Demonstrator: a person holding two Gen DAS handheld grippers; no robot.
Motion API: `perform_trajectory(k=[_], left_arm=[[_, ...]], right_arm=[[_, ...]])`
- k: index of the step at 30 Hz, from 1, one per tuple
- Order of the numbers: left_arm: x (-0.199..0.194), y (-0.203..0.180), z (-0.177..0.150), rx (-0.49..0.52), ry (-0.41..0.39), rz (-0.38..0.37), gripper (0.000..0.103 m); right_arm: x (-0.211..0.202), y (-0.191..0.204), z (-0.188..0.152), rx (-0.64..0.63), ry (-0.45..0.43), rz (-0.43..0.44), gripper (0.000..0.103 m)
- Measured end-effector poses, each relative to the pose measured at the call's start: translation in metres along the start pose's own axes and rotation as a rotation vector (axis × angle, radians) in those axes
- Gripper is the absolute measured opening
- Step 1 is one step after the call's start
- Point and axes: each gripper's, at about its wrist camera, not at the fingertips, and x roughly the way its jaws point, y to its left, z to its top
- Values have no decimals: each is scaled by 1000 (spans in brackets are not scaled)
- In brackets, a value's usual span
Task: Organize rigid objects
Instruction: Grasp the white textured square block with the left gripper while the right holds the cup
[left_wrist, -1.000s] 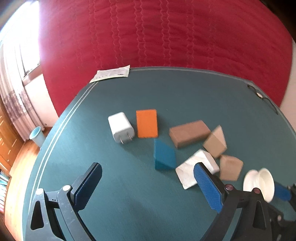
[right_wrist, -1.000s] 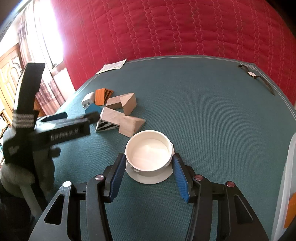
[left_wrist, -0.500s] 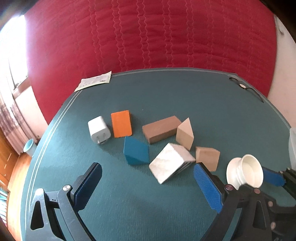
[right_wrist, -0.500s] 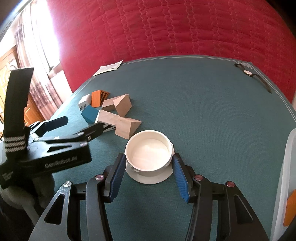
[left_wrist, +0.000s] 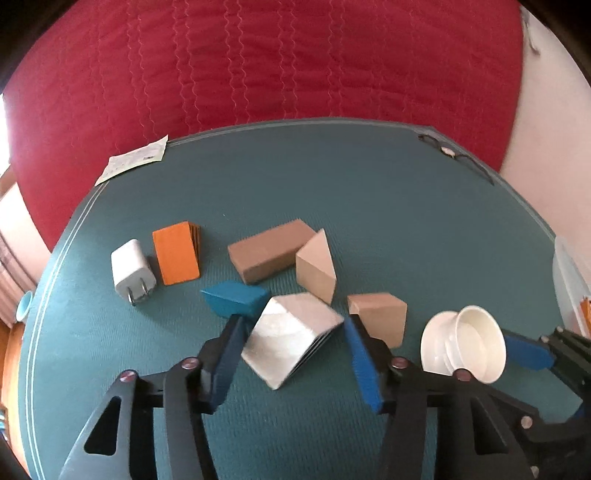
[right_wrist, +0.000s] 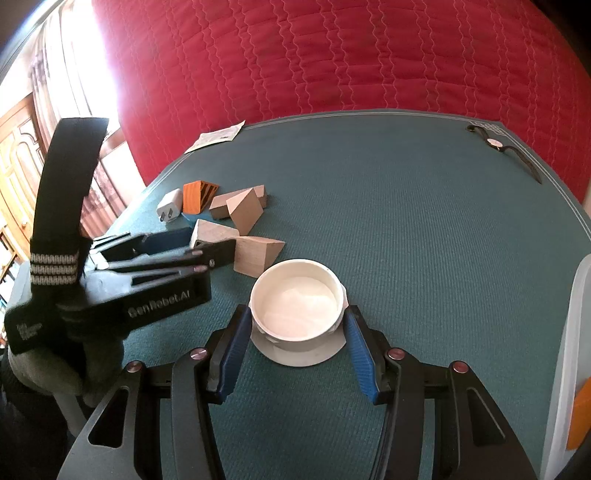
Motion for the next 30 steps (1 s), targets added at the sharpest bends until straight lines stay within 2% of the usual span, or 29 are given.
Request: perform_trajectory(k=[5, 15, 23, 30], left_arm=[[-4, 0, -5, -28, 6, -20, 41], [-4, -3, 0, -77, 7, -9, 41], [0, -5, 2, -76, 0, 2, 40], [-7, 6, -4, -155, -18, -11, 34]], right_arm=[[0, -1, 0, 2, -1, -8, 53], [4, 2, 1, 6, -3, -22, 53], [5, 4, 2, 4, -3, -23, 53], [5, 1, 1, 4, -4, -21, 53]])
